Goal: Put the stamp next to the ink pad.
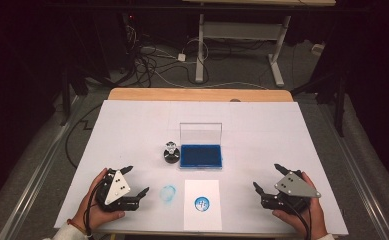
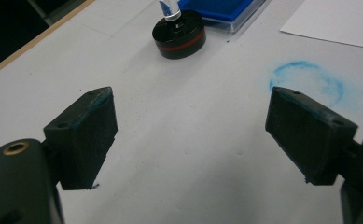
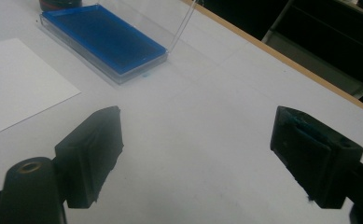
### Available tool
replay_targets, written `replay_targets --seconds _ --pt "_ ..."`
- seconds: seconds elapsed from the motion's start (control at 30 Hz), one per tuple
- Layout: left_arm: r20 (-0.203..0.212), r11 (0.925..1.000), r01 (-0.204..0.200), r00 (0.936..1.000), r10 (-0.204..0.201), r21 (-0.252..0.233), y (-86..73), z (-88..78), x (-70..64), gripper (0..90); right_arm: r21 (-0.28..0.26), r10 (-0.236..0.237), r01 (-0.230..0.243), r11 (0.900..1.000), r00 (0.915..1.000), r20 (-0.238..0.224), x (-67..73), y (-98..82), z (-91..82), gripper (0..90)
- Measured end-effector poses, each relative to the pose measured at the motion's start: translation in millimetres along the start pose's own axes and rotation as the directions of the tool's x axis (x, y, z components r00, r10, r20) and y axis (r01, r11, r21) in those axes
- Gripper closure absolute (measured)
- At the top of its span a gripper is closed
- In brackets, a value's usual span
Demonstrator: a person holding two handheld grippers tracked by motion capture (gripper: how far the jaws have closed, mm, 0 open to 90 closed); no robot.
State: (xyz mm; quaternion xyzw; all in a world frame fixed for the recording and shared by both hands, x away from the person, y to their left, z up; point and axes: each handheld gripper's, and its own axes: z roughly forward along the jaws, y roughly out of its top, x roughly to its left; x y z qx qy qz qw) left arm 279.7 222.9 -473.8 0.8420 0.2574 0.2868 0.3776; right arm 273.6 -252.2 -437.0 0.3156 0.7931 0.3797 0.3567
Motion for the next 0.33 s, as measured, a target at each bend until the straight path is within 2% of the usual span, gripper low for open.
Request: replay_targets --seconds 0.23,0.33 --pt "0.000 1.0000 0.006 1.0000 -0.006 0.004 1.6 2.0 1.2 16.5 0.006 0.004 -0.004 1.000 1.0000 -0.003 -2.9 -2.2 1.2 17.6" --pt "-0.005 0.9998 0.021 0.9998 -0.021 -0.002 2.2 2.3 2.1 16.5 0.009 0.011 -0.011 1.000 0.9999 -0.006 -2.8 -2.7 1.7 17.6"
